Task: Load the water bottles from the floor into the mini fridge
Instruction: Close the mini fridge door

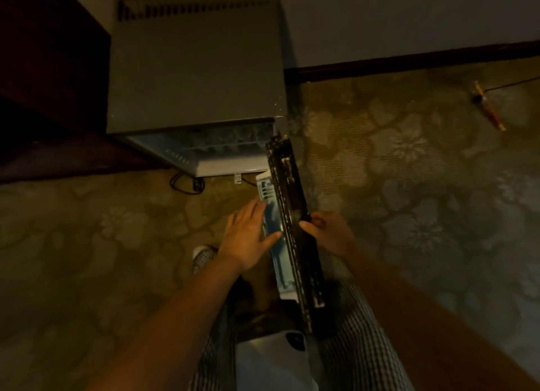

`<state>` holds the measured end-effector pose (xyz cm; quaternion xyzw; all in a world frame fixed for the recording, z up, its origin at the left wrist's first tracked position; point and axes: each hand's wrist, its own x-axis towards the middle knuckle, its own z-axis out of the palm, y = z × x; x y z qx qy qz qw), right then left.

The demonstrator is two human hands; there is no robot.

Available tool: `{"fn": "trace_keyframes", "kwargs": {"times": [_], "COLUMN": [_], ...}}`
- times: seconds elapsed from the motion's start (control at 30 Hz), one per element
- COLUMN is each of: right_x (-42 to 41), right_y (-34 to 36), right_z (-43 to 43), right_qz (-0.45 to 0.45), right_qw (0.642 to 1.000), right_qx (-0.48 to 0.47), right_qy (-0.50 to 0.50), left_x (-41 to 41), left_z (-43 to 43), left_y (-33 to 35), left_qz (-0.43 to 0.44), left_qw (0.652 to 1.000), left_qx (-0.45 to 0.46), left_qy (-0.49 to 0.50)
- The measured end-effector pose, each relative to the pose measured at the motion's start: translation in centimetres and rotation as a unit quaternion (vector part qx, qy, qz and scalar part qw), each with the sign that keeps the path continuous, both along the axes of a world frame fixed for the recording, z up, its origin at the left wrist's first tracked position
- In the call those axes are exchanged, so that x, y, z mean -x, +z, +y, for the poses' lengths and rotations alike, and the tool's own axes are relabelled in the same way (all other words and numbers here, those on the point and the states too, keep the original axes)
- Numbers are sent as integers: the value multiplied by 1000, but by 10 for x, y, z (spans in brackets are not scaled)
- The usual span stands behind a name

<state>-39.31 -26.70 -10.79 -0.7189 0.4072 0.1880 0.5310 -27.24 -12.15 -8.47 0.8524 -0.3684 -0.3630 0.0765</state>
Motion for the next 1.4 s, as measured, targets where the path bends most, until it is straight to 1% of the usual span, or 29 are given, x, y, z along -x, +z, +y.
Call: {"fn": "trace_keyframes", "kwargs": {"times": [0.1, 0.2, 0.3, 0.37, 0.53, 0.7, 0.9, 0.97, 1.07, 1.13, 1.23, 1.37, 1.4], "right_x": [-19, -45, -69, -85, -131, -171, -214, -225, -242, -253, -263, -263, -262], "right_y": [1, -1, 0, 0, -7, -12, -17, -18, -19, -20, -20, -15, -12], "right_z": [26, 45, 61, 70, 85, 91, 90, 85, 77, 71, 63, 55, 52], "right_qz": [19, 45, 43, 46, 71, 88, 70, 62, 58, 62, 80, 125, 130], "right_qw": [999, 996, 988, 985, 980, 964, 955, 949, 942, 941, 949, 967, 970], "right_qx": [-32, -64, -102, -114, -114, -140, -146, -160, -181, -177, -158, -139, -135], "right_qy": [-34, -51, -108, -123, -145, -207, -248, -264, -278, -282, -262, -176, -156], "left_x": [-5, -18, -36, -50, -93, -144, -213, -228, -247, -255, -257, -257, -259], "left_z": [18, 36, 53, 64, 81, 79, 69, 63, 54, 47, 42, 40, 38], "left_y": [0, -4, -6, -7, -11, -9, -8, -11, -14, -16, -19, -12, -6], "left_qz": [12, 1, -4, -10, -72, -136, -193, -221, -238, -244, -258, -248, -232], "left_qw": [999, 999, 998, 996, 994, 988, 978, 971, 966, 966, 965, 967, 970], "left_qx": [-30, -39, -65, -81, -78, -62, -48, -45, -43, -34, 7, -11, -27], "left_qy": [16, 14, 21, 19, 13, -27, -63, -83, -89, -82, -55, -63, -69]}}
